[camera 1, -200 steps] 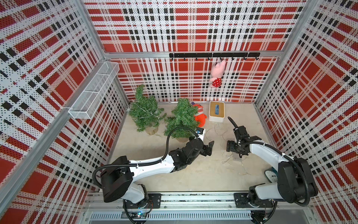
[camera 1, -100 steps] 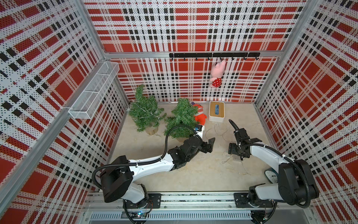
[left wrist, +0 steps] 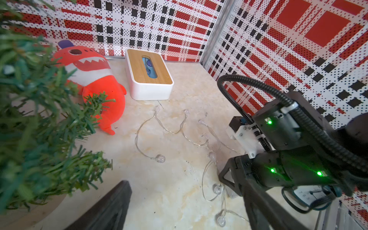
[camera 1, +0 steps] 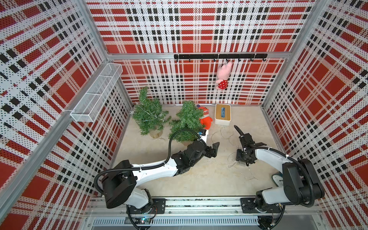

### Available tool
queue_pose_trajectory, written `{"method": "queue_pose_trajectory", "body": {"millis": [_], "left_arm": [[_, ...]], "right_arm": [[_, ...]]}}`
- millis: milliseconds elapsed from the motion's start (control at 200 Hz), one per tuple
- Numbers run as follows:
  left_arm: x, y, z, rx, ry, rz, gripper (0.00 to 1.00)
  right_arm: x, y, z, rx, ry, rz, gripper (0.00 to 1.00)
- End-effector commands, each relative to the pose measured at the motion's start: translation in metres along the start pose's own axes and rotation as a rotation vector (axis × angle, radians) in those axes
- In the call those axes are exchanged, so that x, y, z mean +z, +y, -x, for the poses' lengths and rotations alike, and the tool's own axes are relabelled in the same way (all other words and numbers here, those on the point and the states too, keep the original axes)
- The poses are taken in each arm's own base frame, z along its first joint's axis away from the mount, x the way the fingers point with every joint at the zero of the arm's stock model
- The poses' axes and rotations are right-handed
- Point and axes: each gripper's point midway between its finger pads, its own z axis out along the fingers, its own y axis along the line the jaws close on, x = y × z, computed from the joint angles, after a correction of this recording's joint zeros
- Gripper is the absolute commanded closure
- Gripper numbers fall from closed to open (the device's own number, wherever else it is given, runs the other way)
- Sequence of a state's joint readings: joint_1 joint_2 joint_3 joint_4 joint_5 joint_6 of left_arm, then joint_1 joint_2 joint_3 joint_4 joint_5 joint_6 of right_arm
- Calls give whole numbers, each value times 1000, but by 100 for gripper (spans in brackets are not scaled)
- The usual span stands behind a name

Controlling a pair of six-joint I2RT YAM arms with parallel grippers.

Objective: Wrap string light around the christmas tree
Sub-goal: Pick up the light string from the center of the board.

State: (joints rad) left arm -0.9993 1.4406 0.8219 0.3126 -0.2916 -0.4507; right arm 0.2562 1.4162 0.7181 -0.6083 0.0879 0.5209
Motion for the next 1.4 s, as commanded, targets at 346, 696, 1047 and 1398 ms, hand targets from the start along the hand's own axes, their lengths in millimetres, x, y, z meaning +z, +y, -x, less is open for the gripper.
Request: {"method": "queue_pose_trajectory", "body": {"millis": [346, 696, 1047, 1398], "left_arm": [[-18, 28, 7, -252, 47, -96, 9], [-59, 120, 37, -252, -37, 163, 11], [-65, 102, 40, -155, -35, 127, 11], [-74, 34, 36, -21, -20, -54, 11]], "right_arm": [[-163, 103, 15, -65, -127, 422, 52], [-112, 229, -87, -127, 72, 632, 49], [-60, 235, -131, -112, 221, 638, 33], [-91, 138, -74, -181, 82, 428, 15]]}}
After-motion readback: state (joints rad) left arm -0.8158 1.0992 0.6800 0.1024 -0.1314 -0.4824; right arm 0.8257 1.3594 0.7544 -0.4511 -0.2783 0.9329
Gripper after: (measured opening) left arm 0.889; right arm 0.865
